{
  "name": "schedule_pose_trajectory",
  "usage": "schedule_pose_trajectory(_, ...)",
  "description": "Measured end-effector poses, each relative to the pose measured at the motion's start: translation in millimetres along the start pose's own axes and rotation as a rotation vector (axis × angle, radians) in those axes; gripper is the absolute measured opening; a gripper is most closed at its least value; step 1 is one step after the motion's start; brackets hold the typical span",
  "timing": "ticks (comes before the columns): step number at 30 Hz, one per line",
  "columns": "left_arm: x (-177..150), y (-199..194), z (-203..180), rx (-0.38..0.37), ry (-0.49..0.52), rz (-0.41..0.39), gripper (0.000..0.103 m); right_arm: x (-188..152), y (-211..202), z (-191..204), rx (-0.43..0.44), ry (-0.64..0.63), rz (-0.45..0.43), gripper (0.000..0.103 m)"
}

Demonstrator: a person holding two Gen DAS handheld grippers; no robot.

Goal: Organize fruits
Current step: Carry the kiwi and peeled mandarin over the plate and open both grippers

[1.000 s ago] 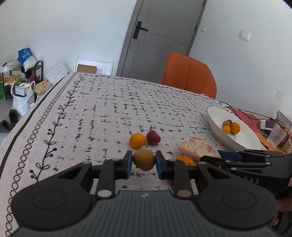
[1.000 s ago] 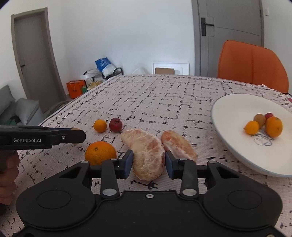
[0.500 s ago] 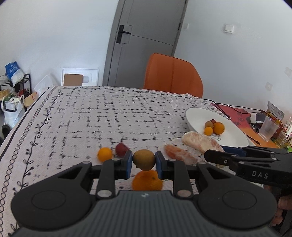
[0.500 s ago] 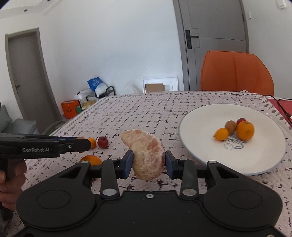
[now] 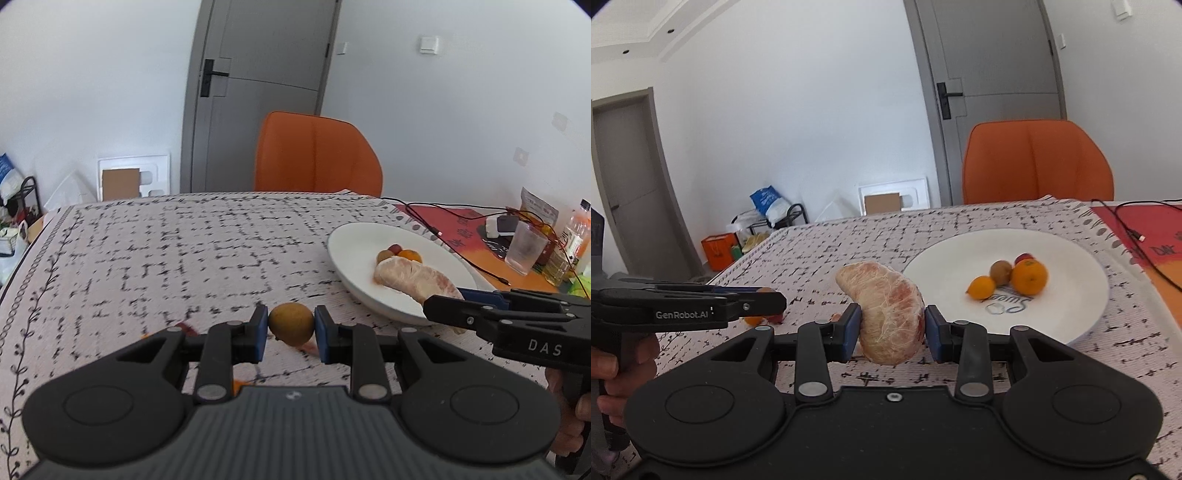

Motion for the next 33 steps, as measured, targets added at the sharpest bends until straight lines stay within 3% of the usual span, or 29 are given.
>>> schedule_pose_trajectory(17,29,32,-49,-0.051,0.102,-0.015,0.025,9,-16,-59,-0.079,0.085,-0.066,0.035)
schedule_pose_trajectory(33,41,80,-72,-0.083,0.162,0.036,0.026,14,-5,-100,-0.158,0.148,-0.060,0.036)
Point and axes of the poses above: each gripper's, at about its wrist camera, not at the fingertips, and y roughly the way its jaws point, z to its left, x to its top, the point moved 3 cm from there along y, roughly the way its jaws point, and after that the axes turned 7 degrees about y, right-handed, at the moved point
